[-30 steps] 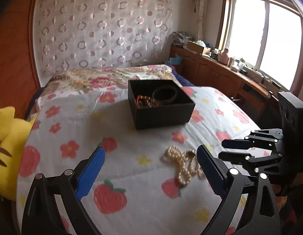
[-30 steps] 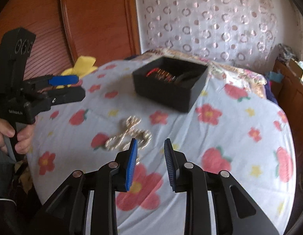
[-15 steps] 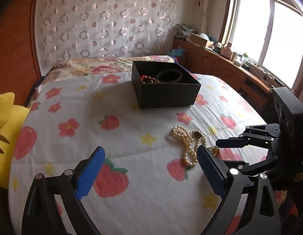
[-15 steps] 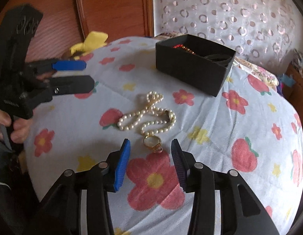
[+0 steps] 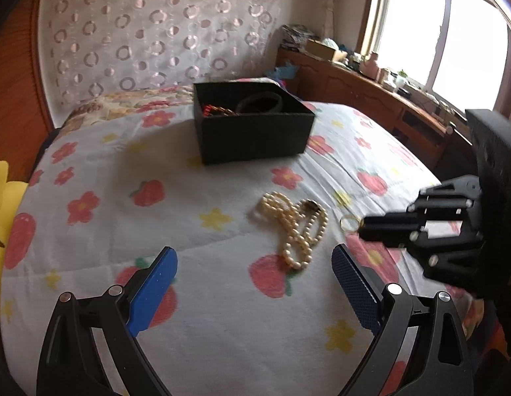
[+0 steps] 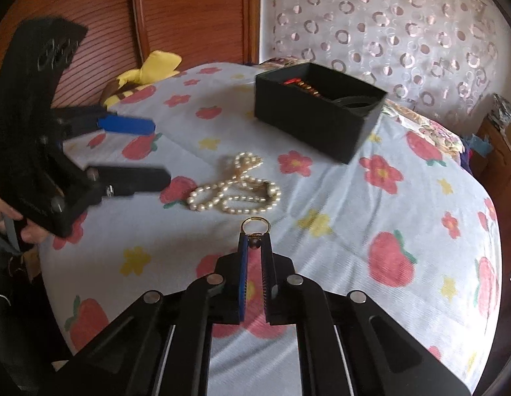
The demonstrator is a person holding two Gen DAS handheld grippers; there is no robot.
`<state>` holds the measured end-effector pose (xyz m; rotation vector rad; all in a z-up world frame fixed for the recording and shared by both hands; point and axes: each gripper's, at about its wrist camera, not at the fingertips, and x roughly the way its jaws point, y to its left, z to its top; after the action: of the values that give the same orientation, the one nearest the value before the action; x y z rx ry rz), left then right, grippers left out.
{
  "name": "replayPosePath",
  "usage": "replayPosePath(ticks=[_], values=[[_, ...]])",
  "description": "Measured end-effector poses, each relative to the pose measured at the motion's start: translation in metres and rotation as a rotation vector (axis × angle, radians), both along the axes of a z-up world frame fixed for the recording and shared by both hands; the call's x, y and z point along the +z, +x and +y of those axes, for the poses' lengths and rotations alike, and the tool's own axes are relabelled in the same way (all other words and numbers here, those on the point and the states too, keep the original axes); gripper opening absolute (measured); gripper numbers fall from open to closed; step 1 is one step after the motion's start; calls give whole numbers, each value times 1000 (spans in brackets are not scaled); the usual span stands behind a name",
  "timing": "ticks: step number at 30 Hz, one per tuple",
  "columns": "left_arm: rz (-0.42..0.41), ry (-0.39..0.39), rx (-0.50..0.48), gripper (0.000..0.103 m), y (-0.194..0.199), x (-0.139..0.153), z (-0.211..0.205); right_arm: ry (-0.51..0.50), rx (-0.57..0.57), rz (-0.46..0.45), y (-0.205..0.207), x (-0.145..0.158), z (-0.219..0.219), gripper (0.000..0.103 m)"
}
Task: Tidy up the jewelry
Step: 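Grasp the pearl necklace with the left tool while the right holds the ring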
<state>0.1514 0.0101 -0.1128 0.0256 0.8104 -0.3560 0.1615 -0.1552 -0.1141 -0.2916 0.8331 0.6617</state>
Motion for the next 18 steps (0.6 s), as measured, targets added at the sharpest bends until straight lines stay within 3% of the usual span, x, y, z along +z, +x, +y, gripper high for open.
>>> replayPosePath(ticks=[4, 10, 14, 16, 17, 18], values=[[15, 35, -31, 91, 4, -5, -12, 18, -20, -17, -1, 8, -12, 9], [57, 70, -96, 66, 9, -11, -34, 29, -54, -23, 3, 10, -27, 9], [66, 99, -107, 43, 13, -14, -43, 38, -67, -21, 5, 9, -32, 9], [67, 110, -102, 27, 15, -14, -45, 41, -69, -20, 6, 9, -34, 9], [67, 117, -102, 11, 16, -14, -46, 42, -69, -20, 6, 9, -35, 9], [65, 115, -116, 7, 15, -14, -46, 41, -69, -20, 6, 8, -35, 9]])
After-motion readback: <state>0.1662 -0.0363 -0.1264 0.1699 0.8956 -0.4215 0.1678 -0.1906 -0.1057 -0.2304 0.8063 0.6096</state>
